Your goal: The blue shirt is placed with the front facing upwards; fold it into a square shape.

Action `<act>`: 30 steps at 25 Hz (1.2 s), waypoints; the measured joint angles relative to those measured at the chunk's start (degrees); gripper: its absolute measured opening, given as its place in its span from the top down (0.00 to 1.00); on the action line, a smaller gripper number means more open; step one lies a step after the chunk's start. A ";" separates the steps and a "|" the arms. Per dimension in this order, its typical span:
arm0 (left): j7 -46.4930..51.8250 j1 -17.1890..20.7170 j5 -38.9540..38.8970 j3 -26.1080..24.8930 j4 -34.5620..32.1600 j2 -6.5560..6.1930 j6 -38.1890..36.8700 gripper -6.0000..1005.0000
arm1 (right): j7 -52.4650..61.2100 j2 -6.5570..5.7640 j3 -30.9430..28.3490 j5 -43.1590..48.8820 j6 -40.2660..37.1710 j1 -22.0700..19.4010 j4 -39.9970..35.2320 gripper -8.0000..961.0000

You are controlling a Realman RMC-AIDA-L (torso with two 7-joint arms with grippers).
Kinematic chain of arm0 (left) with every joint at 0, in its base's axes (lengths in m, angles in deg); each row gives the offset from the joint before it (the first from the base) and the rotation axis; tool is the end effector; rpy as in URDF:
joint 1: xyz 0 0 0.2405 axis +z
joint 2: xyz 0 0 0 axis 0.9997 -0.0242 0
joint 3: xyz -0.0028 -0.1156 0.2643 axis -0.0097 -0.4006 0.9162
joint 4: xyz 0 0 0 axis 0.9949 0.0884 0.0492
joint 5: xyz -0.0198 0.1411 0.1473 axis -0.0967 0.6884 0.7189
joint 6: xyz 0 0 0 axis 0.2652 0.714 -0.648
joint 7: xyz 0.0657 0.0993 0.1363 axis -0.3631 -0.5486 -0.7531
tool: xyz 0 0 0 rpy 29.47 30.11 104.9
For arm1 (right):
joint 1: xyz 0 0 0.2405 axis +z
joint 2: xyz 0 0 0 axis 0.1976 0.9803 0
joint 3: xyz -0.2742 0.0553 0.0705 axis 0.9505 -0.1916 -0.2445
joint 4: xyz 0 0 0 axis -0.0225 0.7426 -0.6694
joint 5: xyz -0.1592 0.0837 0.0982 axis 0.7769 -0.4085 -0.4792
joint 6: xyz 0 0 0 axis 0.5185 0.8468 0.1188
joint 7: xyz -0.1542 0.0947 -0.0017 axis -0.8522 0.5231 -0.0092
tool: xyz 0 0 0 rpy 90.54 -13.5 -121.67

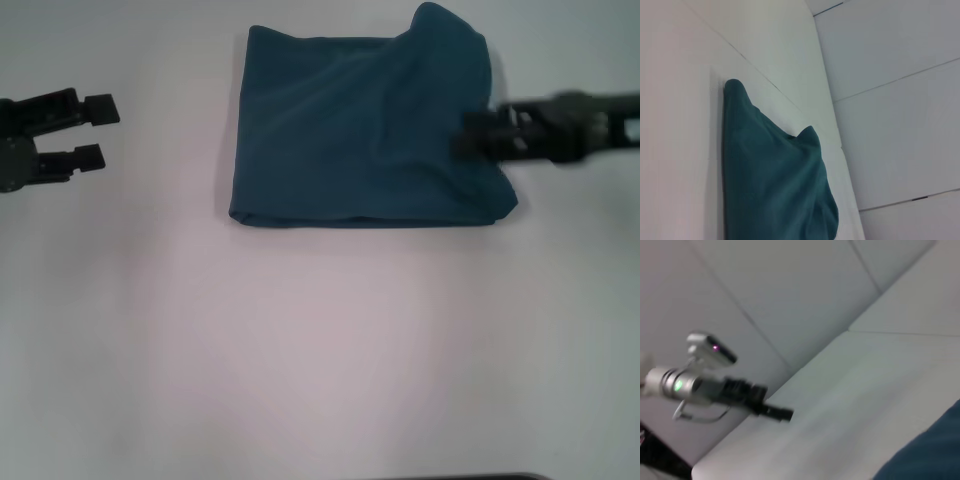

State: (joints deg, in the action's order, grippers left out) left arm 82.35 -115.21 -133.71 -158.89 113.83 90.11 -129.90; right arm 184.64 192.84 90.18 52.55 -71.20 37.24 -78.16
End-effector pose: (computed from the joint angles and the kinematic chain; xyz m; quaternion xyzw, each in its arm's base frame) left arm -0.3009 0.3357 0.0358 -0.7045 -0.6497 -0.2846 0.0250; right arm 0.2434 0.3354 0.0043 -0.9025 0.3590 0.2339 0.0425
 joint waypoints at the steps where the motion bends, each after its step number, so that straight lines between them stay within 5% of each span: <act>1: -0.19 0.08 0.09 0.00 0.00 0.03 0.26 0.06 | -1.47 -0.24 -0.45 0.32 -1.22 -0.95 0.23 0.26; 9: -0.16 0.51 4.59 0.45 -1.41 1.35 3.95 0.06 | 0.42 -3.14 -3.82 12.76 -9.56 -4.48 0.60 0.26; 20: 3.23 -2.71 4.81 10.52 -2.94 5.97 12.08 0.06 | -2.27 -3.23 -18.09 19.48 -7.30 -3.82 2.58 0.26; 23: 7.34 -3.52 5.68 15.41 -3.01 6.22 17.31 0.06 | -3.20 -3.09 -19.63 19.46 -7.49 -2.81 3.98 0.26; 30: 9.46 -6.76 6.21 16.15 -4.36 6.83 22.71 0.06 | -4.89 -3.43 -20.45 17.49 -7.38 -1.25 7.21 0.26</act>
State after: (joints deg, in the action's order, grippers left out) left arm 91.81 -121.97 -127.50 -142.74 109.48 96.94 -107.18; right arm 179.74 189.42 69.73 70.04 -78.59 35.98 -70.95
